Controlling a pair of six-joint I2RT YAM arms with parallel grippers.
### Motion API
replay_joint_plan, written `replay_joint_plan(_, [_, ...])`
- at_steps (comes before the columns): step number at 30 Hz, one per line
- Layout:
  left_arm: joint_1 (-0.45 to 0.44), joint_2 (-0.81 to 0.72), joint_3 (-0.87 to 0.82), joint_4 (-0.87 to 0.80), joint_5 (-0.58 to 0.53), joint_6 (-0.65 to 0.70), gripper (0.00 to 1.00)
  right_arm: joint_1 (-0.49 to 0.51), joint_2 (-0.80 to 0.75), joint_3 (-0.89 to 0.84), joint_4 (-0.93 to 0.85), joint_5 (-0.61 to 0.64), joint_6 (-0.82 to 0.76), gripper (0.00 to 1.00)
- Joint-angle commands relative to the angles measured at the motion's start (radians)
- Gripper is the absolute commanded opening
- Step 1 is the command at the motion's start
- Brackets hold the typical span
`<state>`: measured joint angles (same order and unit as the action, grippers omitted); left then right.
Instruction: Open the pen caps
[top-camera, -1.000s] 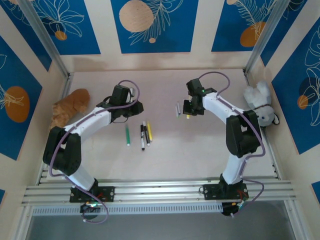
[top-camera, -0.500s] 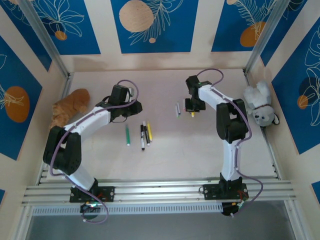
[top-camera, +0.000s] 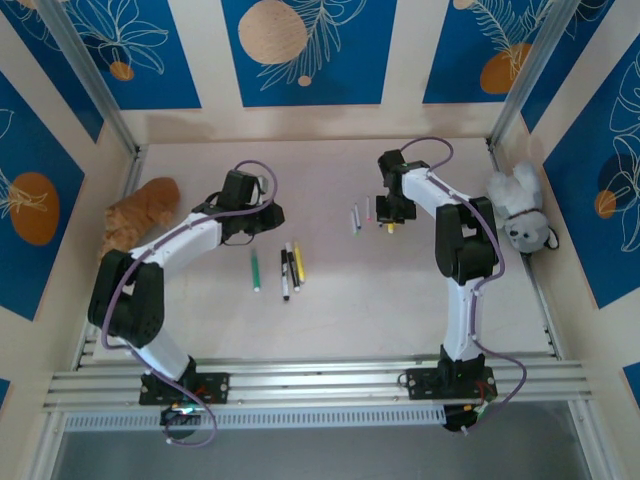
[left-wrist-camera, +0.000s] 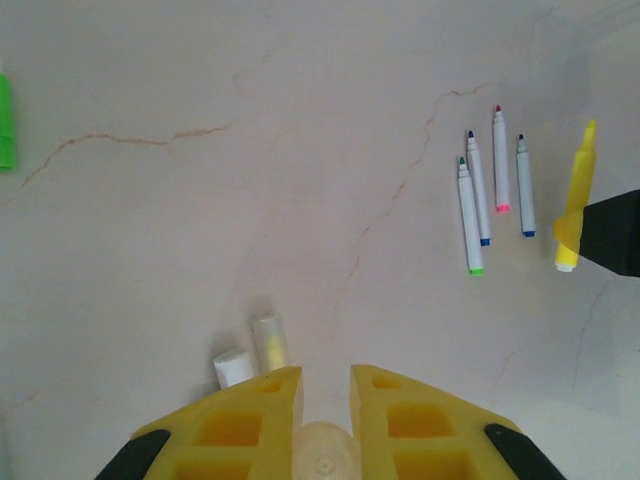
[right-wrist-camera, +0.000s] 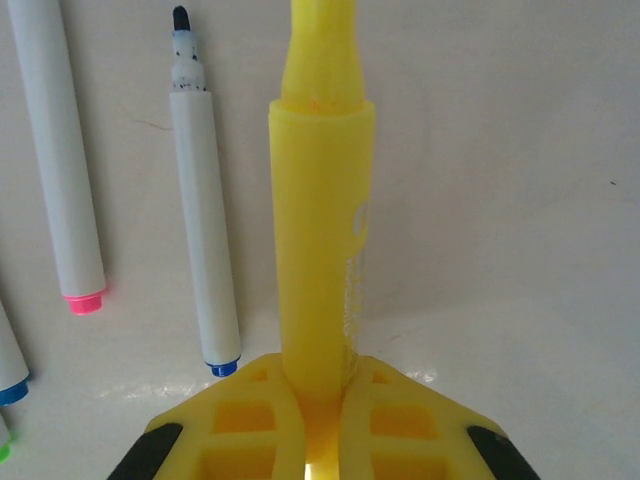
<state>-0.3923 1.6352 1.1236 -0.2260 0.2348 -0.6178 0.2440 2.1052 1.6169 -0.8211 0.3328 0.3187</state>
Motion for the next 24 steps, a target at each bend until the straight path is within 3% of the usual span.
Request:
replay_joint_plan(1, [0.013,0.020,0.017,-0.018,0.010,0.025,0.00,-0.005,0.013,-0.021,0.005,-0.030,-0.005,0.12])
replay_joint_plan(7, [0.019,0.037,0.025,-0.016,0.003,0.027,0.00,-0.006,-0.001,-0.050,0.028,-0.058,0.001,0.14])
replay_joint_plan(18, [0.027,0.061,0.049,-0.027,-0.007,0.039,0.00,0.001,-0.028,-0.063,0.047,-0.072,0.007,0.29])
replay_joint_plan(24, [0.034,0.062,0.072,-0.045,-0.009,0.047,0.00,0.010,-0.040,-0.048,0.035,-0.058,0.014,0.30])
